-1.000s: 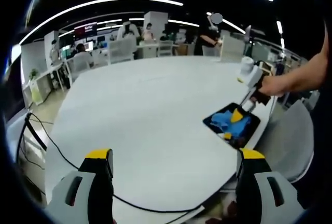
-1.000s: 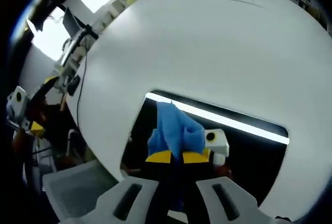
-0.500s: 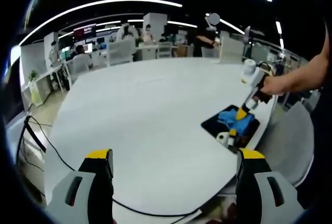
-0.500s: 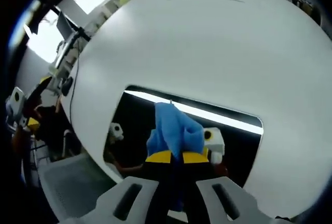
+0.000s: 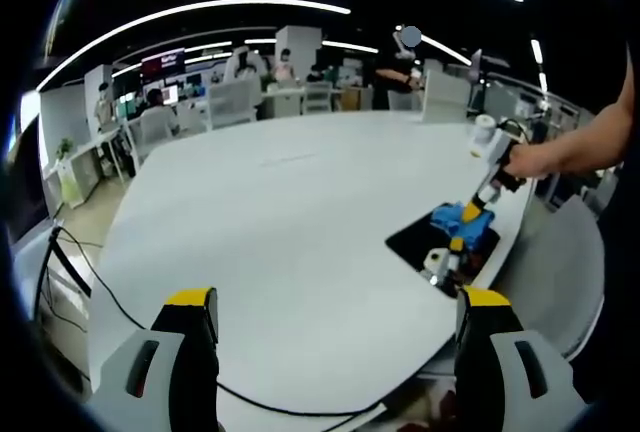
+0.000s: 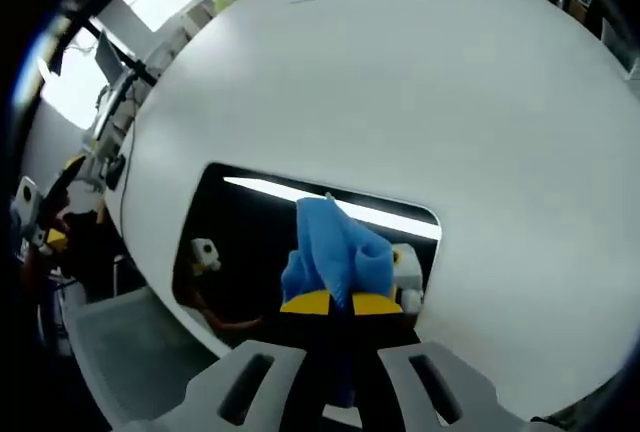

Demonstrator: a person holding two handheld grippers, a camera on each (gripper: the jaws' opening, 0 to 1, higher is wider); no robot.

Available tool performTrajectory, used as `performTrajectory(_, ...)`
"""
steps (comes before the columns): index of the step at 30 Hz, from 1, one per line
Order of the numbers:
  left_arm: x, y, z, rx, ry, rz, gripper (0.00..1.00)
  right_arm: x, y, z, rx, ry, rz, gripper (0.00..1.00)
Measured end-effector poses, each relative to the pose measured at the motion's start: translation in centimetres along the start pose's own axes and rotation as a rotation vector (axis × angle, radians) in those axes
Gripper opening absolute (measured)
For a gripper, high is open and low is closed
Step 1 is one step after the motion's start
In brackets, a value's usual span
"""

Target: Wipe the mirror surface with the cleaning cloth until all visible marks leave the cleaned area.

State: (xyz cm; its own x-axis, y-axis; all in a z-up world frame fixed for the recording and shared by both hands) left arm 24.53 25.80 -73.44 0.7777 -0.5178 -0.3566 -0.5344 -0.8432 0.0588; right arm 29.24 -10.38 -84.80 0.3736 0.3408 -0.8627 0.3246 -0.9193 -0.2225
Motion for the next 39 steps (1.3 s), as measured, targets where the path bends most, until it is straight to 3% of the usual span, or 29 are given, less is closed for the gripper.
performTrajectory(12, 0.1, 0.7, -0.2, 0.007, 0.001, 0.004, 0.99, -1.1, 2.8, 1.0, 0.019, -0.019, 0.045, 0.00)
performTrajectory(35, -0.1, 0.9, -0.5, 0.012, -0.005, 0.000, 0.99, -1.2, 3.2, 1.1, 0.007, -0.042, 0.083, 0.00)
performTrajectory(39, 0.0, 1.2, -0.7, 0.021, 0.005, 0.005, 0.99, -1.3, 3.6, 1.1, 0.067, -0.037, 0.068, 0.00)
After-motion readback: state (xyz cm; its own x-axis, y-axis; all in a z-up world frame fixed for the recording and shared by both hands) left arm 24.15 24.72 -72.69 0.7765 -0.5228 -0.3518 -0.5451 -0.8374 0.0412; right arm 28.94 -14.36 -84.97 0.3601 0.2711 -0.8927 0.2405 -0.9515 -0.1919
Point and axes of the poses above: the point that each gripper's makers call its tool centre point, and the gripper's own axes: x roughly forward along the fingers, y roughly to its right, z roughly out of its underside, the point moved 2 cm from there along -x, roughly backward along the fingers, and after that the axes turned 11 degrees about y, right-handed, at the moved point
